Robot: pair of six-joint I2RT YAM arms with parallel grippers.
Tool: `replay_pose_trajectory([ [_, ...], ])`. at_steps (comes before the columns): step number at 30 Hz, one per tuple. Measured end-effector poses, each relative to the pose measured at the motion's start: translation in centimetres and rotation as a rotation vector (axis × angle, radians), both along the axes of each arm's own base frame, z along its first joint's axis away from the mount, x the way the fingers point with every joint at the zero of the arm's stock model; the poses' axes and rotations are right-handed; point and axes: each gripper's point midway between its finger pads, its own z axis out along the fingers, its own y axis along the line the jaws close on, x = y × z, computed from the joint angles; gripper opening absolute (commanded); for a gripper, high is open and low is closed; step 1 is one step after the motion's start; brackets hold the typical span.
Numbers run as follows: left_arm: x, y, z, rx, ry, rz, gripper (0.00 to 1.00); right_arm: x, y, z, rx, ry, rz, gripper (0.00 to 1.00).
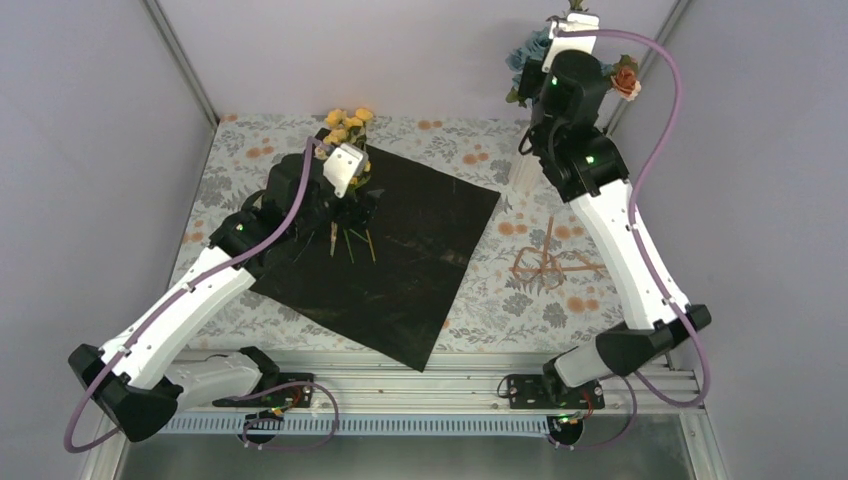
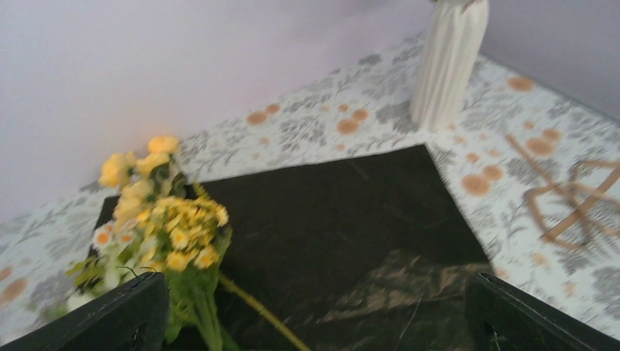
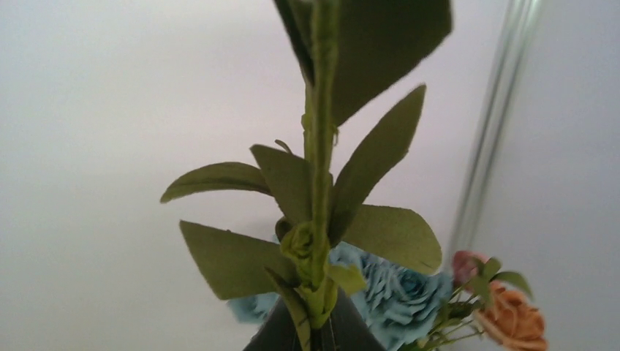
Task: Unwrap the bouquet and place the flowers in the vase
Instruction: Insert the fake flower into the vase.
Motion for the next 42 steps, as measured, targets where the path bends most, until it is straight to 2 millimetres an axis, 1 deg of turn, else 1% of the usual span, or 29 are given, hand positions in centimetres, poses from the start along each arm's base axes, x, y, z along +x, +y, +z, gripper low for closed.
replay_pose_trajectory([
  [5,0.0,1.7,-3.0,0.097,0.021,0.054,1.00,2.0,-1.5,1.2,-0.043,0.015,-0.118,0.04],
  [9,-0.1,2.1,-4.7,0.132,0.040,0.065,1.00,2.7,-2.3,1.7,-0.062,0.019,-0.157,0.04],
  [12,-0.4,2.5,-5.5,0.147,0.043,0.068,1.00,2.9,-3.0,2.0,-0.075,0.016,-0.175,0.04],
  [16,-0.4,2.6,-5.6,0.154,0.040,0.069,1.00,3.8,-3.9,1.8,-0.099,0.019,-0.188,0.04],
  [19,-0.3,2.5,-5.4,0.147,0.029,0.069,1.00,5.2,-4.6,1.0,-0.110,0.031,-0.193,0.04],
  [21,-0.3,2.5,-5.2,0.143,0.023,0.070,1.00,6.4,-4.8,0.0,-0.117,0.051,-0.185,0.04],
  [22,-0.2,2.5,-5.1,0.142,0.020,0.071,1.00,7.1,-5.3,-0.6,-0.118,0.061,-0.186,0.04],
  [25,-0.1,2.5,-5.0,0.141,0.014,0.076,1.00,8.4,-5.8,-2.0,-0.114,0.085,-0.169,0.04],
  [29,0.0,2.6,-5.0,0.140,0.007,0.083,1.00,9.7,-6.5,-4.5,-0.100,0.123,-0.149,0.04],
  [32,0.0,2.7,-5.0,0.141,0.007,0.085,1.00,10.8,-7.0,-7.2,-0.090,0.158,-0.129,0.04],
  [33,0.0,2.7,-5.0,0.141,0.006,0.085,1.00,11.0,-7.0,-7.8,-0.089,0.165,-0.121,0.04],
  [34,0.0,2.7,-5.0,0.141,0.006,0.085,1.00,11.3,-7.0,-8.1,-0.086,0.165,-0.114,0.04],
  [37,0.0,2.7,-5.0,0.142,0.006,0.086,1.00,11.2,-6.9,-8.2,-0.070,0.142,-0.092,0.04],
  [42,0.0,2.7,-5.0,0.142,0.006,0.086,1.00,9.6,-6.9,-8.2,-0.050,0.114,-0.074,0.04],
])
